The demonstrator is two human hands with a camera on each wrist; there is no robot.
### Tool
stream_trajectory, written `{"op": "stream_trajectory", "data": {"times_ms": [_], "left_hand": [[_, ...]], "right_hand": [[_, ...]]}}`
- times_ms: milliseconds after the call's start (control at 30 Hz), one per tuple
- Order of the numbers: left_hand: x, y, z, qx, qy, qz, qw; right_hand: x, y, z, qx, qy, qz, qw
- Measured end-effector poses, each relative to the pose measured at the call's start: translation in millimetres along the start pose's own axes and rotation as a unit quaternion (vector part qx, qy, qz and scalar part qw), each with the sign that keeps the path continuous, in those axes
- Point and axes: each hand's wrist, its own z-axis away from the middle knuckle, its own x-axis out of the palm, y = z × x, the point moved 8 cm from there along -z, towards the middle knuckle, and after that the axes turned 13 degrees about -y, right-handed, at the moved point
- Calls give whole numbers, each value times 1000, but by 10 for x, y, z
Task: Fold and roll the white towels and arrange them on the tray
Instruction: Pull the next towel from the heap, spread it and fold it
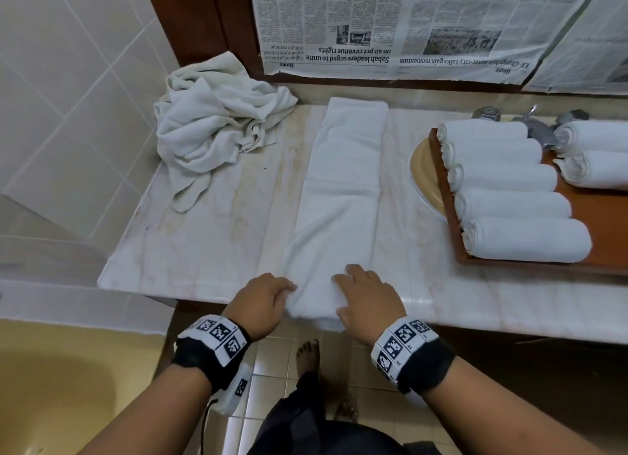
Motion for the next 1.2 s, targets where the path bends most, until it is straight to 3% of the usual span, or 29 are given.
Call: {"op": "stream_trajectory", "data": {"times_ms": [67, 200, 367, 500, 633, 733, 800, 967, 1100, 1167, 1200], "left_hand": [[11, 28, 3, -12, -8, -13, 1000], [-46, 66, 3, -38, 33, -93, 994], [60, -53, -127, 10, -70, -208, 976], [170, -133, -140, 13, -100, -320, 942], [144, -58, -106, 87, 13, -334, 939], [121, 88, -25, 199, 67, -248, 946], [84, 210, -2, 223, 69, -227, 946], [42, 350, 8, 231, 59, -175, 955], [-65, 430, 122, 180, -7, 52, 982], [-248, 586, 214, 146, -12, 198, 969], [-367, 678, 252, 159, 9, 284, 945]], "right_hand": [[18, 23, 0, -3, 2, -12, 1000], [58, 88, -28, -4, -15, -9, 1000], [141, 204, -28, -12, -38, 79, 996], [111, 233, -54, -22, 7, 108, 994], [121, 255, -27, -59, 47, 79, 994], [106, 292, 43, -114, 108, 33, 987], [19, 339, 64, -132, 127, -5, 983], [-144, 327, 85, -114, 34, -8, 993], [-318, 251, 281, -149, -140, -104, 973], [-612, 290, 374, -171, -126, -195, 958], [-773, 342, 385, -170, -88, -262, 946]]}}
